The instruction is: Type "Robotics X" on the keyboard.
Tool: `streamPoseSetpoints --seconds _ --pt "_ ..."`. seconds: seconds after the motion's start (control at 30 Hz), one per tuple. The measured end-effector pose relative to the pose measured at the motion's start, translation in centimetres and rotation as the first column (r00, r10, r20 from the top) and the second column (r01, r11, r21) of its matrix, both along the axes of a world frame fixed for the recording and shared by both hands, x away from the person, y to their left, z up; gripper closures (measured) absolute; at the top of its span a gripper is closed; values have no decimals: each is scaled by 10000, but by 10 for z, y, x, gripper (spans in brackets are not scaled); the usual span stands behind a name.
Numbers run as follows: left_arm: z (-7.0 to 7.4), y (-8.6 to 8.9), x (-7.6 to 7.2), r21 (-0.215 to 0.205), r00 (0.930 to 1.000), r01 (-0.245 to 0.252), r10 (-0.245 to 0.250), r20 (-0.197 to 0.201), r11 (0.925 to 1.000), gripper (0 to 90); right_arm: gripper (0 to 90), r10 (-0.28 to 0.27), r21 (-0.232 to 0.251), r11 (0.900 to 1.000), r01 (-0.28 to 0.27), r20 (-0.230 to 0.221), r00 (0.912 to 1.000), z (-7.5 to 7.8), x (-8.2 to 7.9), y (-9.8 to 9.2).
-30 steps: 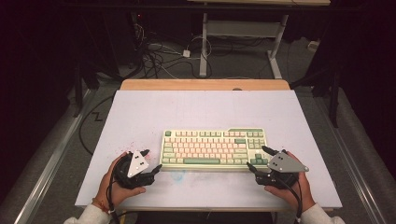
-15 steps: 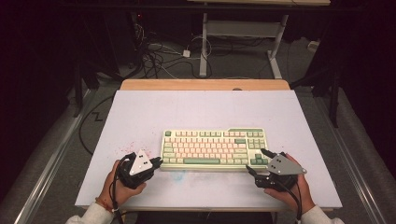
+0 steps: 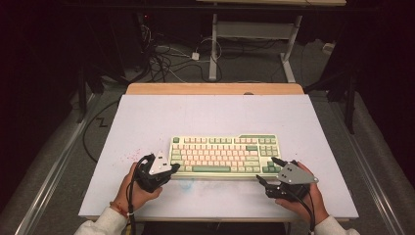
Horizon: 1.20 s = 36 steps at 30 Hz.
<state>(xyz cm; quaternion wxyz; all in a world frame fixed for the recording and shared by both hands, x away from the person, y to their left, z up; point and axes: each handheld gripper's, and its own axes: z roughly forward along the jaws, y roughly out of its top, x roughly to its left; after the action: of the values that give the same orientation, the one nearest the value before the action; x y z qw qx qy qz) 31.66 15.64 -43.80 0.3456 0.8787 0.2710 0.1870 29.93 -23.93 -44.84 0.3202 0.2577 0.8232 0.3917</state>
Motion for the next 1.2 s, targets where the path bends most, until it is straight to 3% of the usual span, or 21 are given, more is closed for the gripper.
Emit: streamPoseSetpoints --seconds 0.33,0.67,0.83,1.2 --pt "8 -25 23 -618 9994 172 -190 -293 9979 870 266 52 -8 10000 -52 -21 10000 0 -1 2" --pt "-1 -54 43 132 9969 594 -586 -534 9981 870 267 66 -142 9999 -67 -66 10000 -2 0 1" --pt "-6 -60 47 311 9954 599 -574 -767 9977 869 267 55 -148 9999 -57 -111 9999 -3 0 0" --pt "-12 -65 49 614 9955 598 -550 -773 9963 867 268 198 -298 9994 -200 -77 9998 -3 0 3"
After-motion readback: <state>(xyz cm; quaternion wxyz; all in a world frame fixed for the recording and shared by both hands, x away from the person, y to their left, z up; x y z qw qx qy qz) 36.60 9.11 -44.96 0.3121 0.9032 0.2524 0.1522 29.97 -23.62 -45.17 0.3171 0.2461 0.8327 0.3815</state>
